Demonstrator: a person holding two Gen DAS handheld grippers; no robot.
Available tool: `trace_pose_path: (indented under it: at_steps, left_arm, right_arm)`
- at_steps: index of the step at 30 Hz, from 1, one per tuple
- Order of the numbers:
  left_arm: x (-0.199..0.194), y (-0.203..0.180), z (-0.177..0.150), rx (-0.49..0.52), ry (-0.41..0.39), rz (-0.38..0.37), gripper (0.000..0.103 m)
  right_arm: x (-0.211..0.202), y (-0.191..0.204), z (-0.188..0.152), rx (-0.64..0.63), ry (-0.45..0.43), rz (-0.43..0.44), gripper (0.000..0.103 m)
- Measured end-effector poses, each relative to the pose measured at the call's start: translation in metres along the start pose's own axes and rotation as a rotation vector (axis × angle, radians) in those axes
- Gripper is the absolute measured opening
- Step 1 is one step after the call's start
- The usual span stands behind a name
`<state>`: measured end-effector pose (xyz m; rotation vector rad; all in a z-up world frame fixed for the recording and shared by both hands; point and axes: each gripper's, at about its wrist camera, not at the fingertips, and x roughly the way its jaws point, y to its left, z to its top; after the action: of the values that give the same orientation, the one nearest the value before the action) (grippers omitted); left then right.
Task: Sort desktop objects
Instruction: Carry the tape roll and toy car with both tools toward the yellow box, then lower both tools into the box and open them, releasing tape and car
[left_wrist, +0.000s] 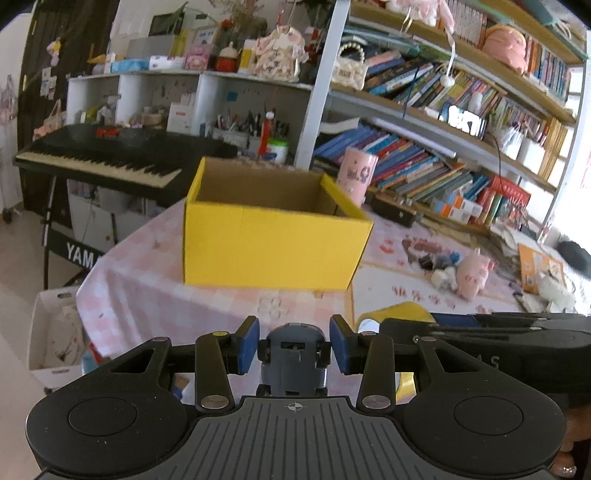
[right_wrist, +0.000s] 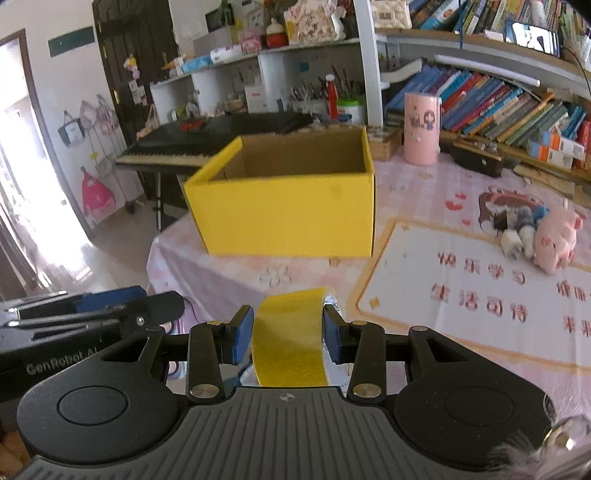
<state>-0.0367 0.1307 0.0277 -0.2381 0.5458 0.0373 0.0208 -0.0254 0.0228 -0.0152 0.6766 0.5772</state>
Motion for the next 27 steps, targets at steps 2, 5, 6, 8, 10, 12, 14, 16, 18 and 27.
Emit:
trace_pose_path:
  at_steps: [2,5,6,8,10,12,14,16,18,27]
  left_arm:
    - [0.001,-0.002,0.009,0.0,-0.024,-0.007,0.04]
    - [0.004,-0.003,0.026,-0.005,-0.064,-0.015,0.04]
    - [0.005,-0.004,0.032,-0.007,-0.077,-0.017,0.04]
    - [0.009,-0.004,0.045,-0.006,-0.107,-0.017,0.04]
    - [0.014,-0.005,0.057,-0.003,-0.132,-0.013,0.04]
    - [0.019,-0.005,0.068,0.0,-0.152,-0.003,0.04]
    - [0.026,-0.004,0.078,0.001,-0.17,0.009,0.04]
    - [0.034,-0.004,0.087,-0.002,-0.188,0.026,0.04]
    - [0.042,-0.003,0.095,-0.006,-0.201,0.045,0.04]
    - [0.081,-0.002,0.117,-0.006,-0.203,0.148,0.04]
  right_arm:
    - [-0.001,-0.002,0.012,-0.001,-0.019,0.01,0.038]
    - [-0.004,-0.004,0.034,-0.004,-0.057,0.035,0.038]
    - [-0.004,-0.005,0.041,-0.009,-0.071,0.043,0.038]
    - [-0.003,-0.007,0.057,-0.017,-0.1,0.057,0.038]
    - [0.001,-0.01,0.071,-0.021,-0.122,0.072,0.038]
    - [0.007,-0.013,0.085,-0.03,-0.141,0.084,0.038]
    - [0.014,-0.017,0.098,-0.043,-0.154,0.091,0.038]
    - [0.021,-0.021,0.111,-0.057,-0.165,0.103,0.038]
    - [0.029,-0.024,0.123,-0.076,-0.174,0.116,0.038]
    - [0.07,-0.042,0.159,-0.114,-0.158,0.176,0.038]
